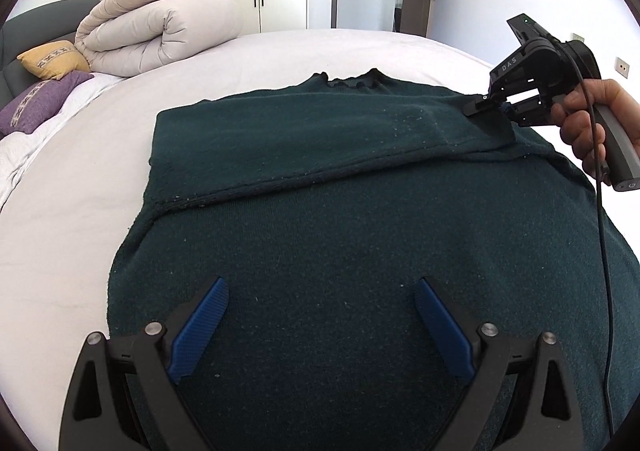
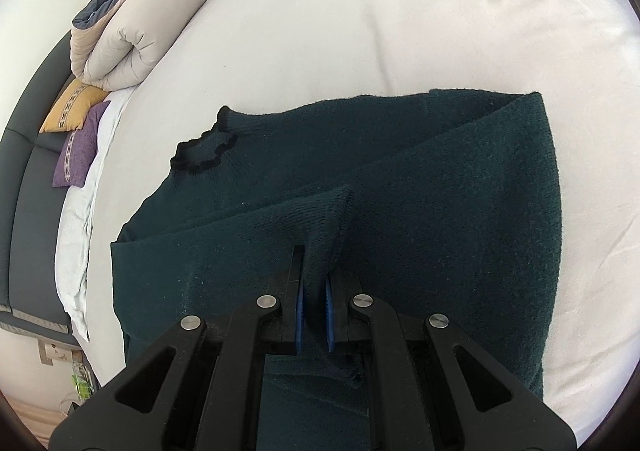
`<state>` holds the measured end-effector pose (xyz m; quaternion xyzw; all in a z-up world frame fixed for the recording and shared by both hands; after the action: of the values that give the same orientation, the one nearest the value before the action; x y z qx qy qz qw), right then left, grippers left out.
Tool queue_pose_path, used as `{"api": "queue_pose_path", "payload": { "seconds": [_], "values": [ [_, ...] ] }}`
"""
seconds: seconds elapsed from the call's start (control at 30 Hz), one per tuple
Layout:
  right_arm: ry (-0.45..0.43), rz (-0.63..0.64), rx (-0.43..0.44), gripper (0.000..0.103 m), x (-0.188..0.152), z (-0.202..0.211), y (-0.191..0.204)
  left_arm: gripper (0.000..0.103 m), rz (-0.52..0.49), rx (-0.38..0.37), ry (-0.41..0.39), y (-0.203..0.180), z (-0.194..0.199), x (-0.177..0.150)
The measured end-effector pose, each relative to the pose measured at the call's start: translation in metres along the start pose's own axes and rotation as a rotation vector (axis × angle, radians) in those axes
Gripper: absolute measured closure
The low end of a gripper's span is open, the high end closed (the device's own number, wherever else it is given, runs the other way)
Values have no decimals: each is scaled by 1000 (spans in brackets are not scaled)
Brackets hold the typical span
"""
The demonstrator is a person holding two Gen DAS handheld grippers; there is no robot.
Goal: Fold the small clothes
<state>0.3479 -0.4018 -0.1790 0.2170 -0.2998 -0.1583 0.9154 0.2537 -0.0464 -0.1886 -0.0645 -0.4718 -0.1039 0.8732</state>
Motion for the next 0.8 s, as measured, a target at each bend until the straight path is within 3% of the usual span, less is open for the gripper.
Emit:
{"api": "queue_pose_path", "payload": {
  "seconds": [0.43, 0.63, 0.8],
  "values": [
    [-10, -39, 33, 94, -11, -2, -10, 7, 38, -12, -16, 5, 6, 10],
    [-20, 33, 14, 94, -18, 4, -5, 8, 174, -28, -78, 27, 18, 36],
    [-36, -11, 18, 94, -15, 3, -10, 9, 160, 6, -133, 49, 11, 80]
  ]
}}
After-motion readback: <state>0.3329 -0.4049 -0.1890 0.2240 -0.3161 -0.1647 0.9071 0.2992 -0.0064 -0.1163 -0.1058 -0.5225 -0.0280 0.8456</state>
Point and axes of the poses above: each gripper's, at about its wrist camera, not at the fingertips, and z roughly against the way its jaws point, y to its left, x to its top, the point moved 10 cm from there along -z, roughly the way its jaws point, and after that the axes turned 13 degrees about -y, right-handed, at the moved point
